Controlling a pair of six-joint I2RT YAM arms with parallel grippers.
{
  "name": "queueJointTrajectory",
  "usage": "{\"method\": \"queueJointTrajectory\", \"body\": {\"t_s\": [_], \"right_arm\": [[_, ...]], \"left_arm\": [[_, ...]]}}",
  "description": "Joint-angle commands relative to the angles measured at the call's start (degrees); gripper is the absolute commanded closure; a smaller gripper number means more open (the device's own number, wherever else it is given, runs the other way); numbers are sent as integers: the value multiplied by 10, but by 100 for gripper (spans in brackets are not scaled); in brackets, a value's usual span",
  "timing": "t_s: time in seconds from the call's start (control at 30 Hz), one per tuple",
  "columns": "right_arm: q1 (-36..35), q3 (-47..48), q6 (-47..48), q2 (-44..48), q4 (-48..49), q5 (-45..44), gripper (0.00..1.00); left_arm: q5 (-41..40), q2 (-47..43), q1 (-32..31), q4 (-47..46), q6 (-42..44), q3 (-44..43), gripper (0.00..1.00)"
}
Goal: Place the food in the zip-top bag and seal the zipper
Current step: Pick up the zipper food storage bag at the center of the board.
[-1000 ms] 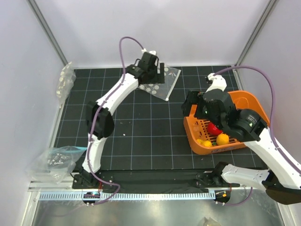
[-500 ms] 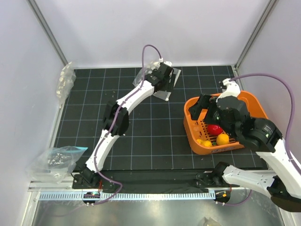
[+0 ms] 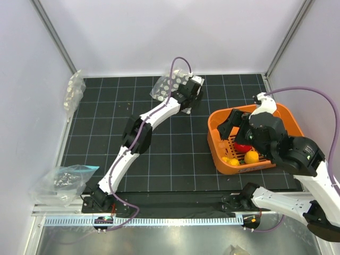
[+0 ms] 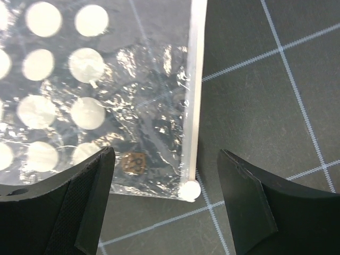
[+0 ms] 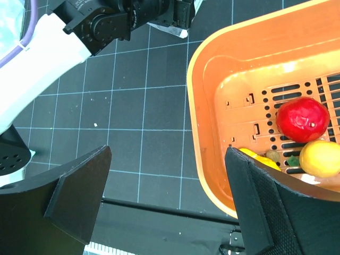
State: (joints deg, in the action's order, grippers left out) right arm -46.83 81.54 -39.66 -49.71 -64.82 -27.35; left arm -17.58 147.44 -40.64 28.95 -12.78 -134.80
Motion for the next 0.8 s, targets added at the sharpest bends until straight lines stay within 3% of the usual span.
{"method": "queueJointTrajectory", "body": {"t_s": [0.0,0.17,0.33,0.6,0.77], "right_arm": [[-2,-1,-16,10,-4,-9,4],[-2,-1,-24,19,-11,-13,4],[-2,-9,-32,31,-20,-18,5],[-3,-12,-32,33,-16,-17,5],[-2,-13,-31,28,-13,-13,5]], "left_arm": [[11,7,-3,-40,-1,-23,19],[-3,24,-2,-42,-12,-27,24],[-8,39,-2,-40,-22,-29,51],[0,43,-2,-29,-37,-23,53],[11,30,-2,-27,-37,-13,91]]}}
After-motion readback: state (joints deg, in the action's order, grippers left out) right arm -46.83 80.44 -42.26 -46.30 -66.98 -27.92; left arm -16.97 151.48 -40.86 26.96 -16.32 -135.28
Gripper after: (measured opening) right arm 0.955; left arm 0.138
